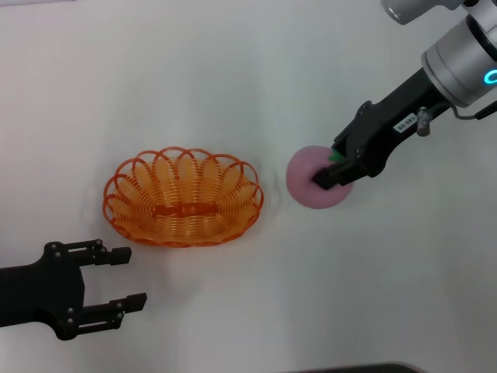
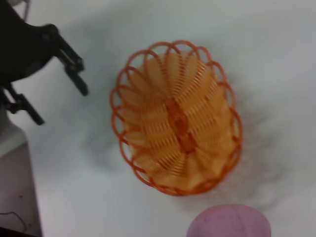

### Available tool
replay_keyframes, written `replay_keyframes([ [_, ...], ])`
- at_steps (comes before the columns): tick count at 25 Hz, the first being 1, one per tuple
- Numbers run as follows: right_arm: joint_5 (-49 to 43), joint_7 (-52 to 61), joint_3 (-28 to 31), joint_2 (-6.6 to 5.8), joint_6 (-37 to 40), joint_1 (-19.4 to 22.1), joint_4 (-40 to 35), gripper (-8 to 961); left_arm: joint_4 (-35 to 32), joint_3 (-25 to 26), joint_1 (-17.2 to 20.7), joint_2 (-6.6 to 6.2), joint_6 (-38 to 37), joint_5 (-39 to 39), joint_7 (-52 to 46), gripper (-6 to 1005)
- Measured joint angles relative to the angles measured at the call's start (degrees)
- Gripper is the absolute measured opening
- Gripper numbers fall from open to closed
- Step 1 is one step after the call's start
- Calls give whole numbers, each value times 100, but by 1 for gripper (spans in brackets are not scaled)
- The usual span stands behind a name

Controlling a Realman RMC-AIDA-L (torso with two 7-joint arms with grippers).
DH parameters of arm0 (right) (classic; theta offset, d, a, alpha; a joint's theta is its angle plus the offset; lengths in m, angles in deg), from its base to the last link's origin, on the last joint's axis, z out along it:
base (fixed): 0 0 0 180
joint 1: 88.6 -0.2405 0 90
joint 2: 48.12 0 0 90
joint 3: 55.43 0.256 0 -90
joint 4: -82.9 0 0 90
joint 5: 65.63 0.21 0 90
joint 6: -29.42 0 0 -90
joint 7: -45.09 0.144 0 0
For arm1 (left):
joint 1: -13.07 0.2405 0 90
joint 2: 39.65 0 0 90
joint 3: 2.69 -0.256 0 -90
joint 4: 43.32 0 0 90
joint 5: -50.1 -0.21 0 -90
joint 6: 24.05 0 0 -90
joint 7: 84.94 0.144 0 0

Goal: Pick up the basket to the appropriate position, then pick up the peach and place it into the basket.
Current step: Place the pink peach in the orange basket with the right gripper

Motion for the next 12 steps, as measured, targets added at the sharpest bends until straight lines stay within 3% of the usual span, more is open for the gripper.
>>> replay_keyframes([
  [7, 594, -188, 11, 12, 151, -28, -4, 280, -1, -9, 0, 2, -13, 0, -1, 674],
  [12, 928, -200, -277, 46, -259, -50, 108, 281, -1, -9, -20, 2, -19, 0, -3, 674],
])
